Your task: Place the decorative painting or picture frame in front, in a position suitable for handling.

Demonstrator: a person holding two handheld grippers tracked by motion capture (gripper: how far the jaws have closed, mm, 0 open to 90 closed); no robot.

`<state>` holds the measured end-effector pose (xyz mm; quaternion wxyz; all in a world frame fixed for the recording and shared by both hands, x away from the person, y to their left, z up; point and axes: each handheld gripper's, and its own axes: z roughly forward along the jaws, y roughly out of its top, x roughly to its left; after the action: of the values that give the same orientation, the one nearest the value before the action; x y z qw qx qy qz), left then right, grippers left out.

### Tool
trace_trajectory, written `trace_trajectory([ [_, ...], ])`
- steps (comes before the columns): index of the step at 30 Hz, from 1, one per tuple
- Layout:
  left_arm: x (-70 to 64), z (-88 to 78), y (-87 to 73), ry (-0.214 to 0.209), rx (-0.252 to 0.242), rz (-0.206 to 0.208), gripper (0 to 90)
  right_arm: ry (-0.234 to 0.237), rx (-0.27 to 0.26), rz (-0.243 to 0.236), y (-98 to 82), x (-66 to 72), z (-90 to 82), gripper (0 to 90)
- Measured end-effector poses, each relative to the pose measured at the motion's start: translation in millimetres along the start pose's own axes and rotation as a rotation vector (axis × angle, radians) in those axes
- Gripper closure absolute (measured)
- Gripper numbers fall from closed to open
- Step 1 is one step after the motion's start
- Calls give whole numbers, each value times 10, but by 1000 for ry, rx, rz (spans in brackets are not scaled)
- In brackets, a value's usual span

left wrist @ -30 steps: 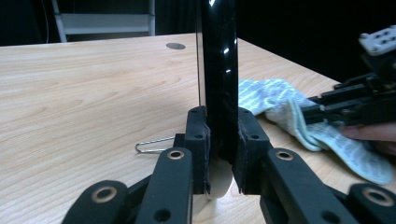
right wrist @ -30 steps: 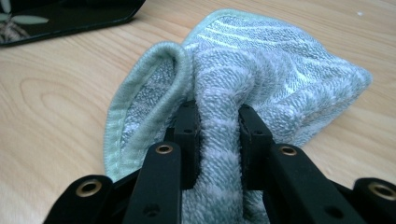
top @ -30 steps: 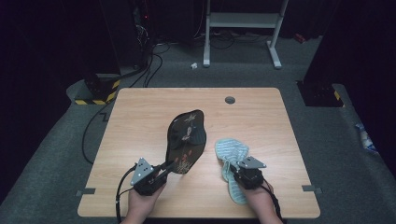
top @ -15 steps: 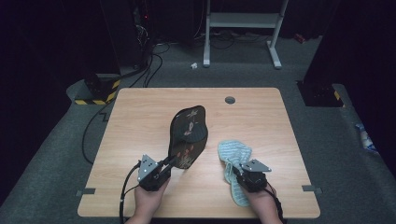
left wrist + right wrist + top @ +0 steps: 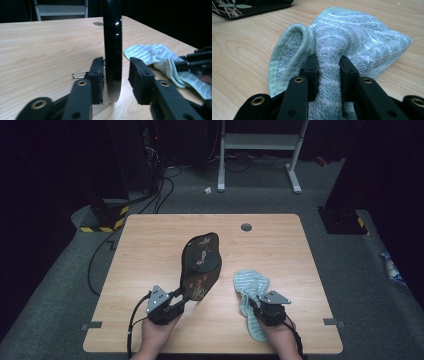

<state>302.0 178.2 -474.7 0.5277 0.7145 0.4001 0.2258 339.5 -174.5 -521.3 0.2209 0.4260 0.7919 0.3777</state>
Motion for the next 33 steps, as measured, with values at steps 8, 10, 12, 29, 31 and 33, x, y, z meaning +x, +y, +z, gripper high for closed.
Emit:
trace_trajectory([
  [8, -3, -192, -126, 0, 44, 53, 571, -1, 1, 6, 1, -2, 3, 707],
  [10, 1, -219, -170, 13, 54, 64, 586, 0, 2, 8, 2, -4, 4, 703],
  [12, 22, -241, -208, 26, 60, 60, 658, 1, 2, 12, 2, -5, 4, 701],
  [29, 183, 114, -153, 39, 81, -25, 787, -6, 1, 9, -1, -2, 7, 699],
  [31, 137, 115, -155, 27, 83, -11, 783, -5, 2, 10, -1, 0, 8, 699],
  [33, 86, 120, -157, 15, 82, -1, 769, -5, 2, 10, -1, 0, 8, 699],
])
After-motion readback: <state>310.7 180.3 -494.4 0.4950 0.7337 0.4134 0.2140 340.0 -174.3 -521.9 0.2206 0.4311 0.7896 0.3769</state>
